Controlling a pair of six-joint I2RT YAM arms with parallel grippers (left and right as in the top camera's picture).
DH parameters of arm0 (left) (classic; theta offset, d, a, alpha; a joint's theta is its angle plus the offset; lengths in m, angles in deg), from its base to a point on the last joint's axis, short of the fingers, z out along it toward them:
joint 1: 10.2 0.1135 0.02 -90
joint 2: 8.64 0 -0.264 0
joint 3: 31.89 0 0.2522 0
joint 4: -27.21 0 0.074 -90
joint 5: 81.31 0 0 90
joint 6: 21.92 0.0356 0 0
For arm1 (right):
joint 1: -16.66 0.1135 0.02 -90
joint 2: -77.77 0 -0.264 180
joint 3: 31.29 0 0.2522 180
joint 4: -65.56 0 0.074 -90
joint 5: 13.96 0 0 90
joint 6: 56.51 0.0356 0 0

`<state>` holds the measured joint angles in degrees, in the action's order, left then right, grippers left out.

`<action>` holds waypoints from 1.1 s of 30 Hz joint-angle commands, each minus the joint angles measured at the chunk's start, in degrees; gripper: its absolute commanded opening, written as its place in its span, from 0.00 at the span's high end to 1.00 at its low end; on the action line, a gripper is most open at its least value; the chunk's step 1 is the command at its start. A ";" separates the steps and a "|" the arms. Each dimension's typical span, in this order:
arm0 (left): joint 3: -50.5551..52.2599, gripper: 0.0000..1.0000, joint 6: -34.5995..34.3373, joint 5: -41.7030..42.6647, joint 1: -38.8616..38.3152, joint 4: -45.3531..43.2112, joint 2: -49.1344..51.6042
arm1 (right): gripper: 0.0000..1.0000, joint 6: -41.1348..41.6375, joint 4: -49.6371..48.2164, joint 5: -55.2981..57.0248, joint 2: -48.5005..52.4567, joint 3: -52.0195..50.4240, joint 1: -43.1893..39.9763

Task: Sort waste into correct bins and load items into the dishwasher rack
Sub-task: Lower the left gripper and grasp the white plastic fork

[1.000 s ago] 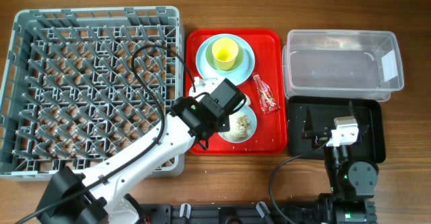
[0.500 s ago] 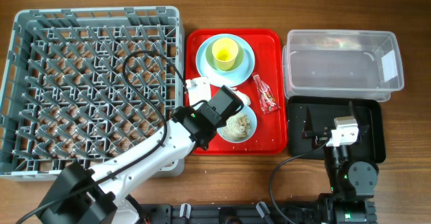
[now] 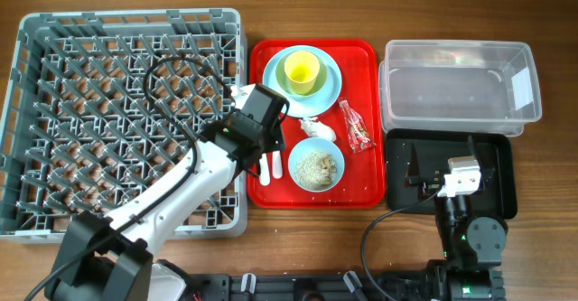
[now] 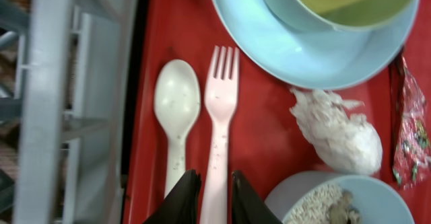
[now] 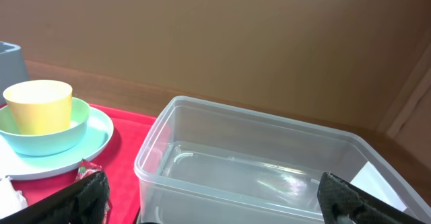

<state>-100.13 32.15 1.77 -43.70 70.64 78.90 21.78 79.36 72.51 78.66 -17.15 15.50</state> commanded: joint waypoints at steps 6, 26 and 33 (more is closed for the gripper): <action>0.37 0.96 2.51 3.56 -1.79 0.87 0.92 | 0.00 -0.17 -0.13 0.72 -0.28 -0.07 0.24; 0.37 0.85 2.12 0.59 -2.89 -3.82 0.96 | 0.00 -0.17 -0.13 0.74 -0.28 -0.09 0.24; 0.37 0.81 2.10 0.68 -2.95 -4.35 0.96 | 0.00 -0.17 -0.13 0.72 -0.31 -0.07 0.24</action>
<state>-100.13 33.92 3.43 -46.47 66.05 79.23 21.78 79.36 72.51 78.66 -17.15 15.50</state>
